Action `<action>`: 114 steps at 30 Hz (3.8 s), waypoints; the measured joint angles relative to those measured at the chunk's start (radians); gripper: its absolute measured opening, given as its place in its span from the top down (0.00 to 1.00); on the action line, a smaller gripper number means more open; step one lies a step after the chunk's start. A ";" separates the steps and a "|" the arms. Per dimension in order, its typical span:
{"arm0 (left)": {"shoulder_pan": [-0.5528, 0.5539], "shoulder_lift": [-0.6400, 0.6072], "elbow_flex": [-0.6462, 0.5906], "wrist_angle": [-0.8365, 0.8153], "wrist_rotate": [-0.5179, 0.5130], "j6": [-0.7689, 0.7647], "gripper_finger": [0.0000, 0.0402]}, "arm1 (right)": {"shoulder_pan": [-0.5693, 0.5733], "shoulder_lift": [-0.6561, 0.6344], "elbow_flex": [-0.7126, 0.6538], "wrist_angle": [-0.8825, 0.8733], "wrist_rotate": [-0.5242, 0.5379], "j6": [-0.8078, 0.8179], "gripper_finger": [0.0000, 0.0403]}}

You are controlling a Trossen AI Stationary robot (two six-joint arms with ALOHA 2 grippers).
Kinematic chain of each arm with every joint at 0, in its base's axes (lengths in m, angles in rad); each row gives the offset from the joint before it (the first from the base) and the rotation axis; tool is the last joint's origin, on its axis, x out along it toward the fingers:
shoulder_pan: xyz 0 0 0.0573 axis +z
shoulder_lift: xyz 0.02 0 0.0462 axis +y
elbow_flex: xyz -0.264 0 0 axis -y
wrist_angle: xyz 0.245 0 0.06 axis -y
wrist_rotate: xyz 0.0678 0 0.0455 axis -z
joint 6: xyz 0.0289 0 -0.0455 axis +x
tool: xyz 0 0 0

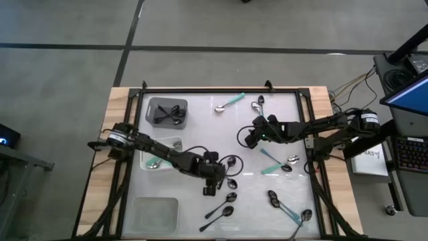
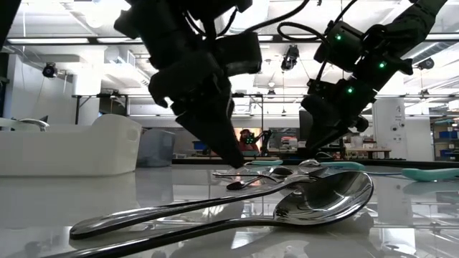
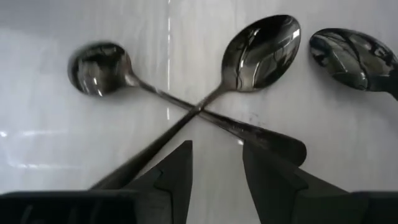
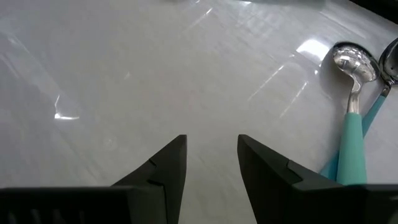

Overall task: Sort silverware by color (type)
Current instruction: Put the black spoon into the black bin

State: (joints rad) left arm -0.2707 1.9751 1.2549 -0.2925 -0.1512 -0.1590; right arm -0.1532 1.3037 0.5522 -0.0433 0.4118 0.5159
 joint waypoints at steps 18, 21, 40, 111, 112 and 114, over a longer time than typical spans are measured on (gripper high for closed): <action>0.099 0.028 0.004 0.013 0.090 0.197 0.69 | 0.000 0.000 0.000 0.000 0.000 0.000 0.67; 0.101 0.042 0.003 0.016 0.091 0.217 0.69 | 0.000 0.000 0.000 0.003 0.000 0.000 0.67; 0.127 0.070 0.002 0.031 0.177 0.106 0.98 | -0.001 0.000 0.000 0.005 0.000 0.000 0.67; 0.734 -0.884 -0.628 -0.142 -0.214 0.263 0.82 | 0.000 -0.001 0.000 0.022 0.000 0.000 0.67; 0.727 -0.885 -0.628 -0.127 -0.172 0.253 0.81 | 0.000 -0.001 0.000 0.022 0.000 0.000 0.67; 0.708 -0.889 -0.628 -0.080 -0.107 0.212 0.80 | 0.000 -0.001 0.000 0.022 0.000 0.000 0.67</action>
State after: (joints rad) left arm 0.4373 1.0857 0.6270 -0.3729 -0.2578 0.0527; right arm -0.1532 1.3029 0.5522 -0.0212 0.4118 0.5159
